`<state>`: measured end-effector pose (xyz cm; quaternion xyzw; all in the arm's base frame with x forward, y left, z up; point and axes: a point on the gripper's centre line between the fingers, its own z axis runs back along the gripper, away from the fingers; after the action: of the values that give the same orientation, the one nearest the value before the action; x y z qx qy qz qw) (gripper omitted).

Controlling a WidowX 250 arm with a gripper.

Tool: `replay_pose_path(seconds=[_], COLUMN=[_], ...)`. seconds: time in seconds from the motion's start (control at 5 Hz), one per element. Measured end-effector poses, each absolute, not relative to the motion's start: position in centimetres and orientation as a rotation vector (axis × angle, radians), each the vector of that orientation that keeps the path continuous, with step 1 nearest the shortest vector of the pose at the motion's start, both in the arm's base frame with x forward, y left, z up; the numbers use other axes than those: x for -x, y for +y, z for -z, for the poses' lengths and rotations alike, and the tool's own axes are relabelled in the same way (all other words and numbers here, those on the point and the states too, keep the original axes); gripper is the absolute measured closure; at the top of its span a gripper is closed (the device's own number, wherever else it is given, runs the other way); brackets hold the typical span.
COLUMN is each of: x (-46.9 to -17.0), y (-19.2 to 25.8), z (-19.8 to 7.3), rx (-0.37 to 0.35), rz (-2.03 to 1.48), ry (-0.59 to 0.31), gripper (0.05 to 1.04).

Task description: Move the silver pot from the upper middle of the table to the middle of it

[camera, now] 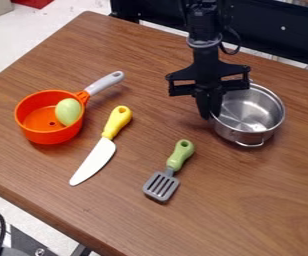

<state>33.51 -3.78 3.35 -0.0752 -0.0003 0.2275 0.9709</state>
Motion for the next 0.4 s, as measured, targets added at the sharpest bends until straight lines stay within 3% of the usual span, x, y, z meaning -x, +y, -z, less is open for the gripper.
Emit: replay_pose_path(seconds=[0.4], x=[-32.0], y=[-2.49], z=[-2.86], rx=[0.157], rz=[-0.325], ry=[0.038], gripper=[1.029])
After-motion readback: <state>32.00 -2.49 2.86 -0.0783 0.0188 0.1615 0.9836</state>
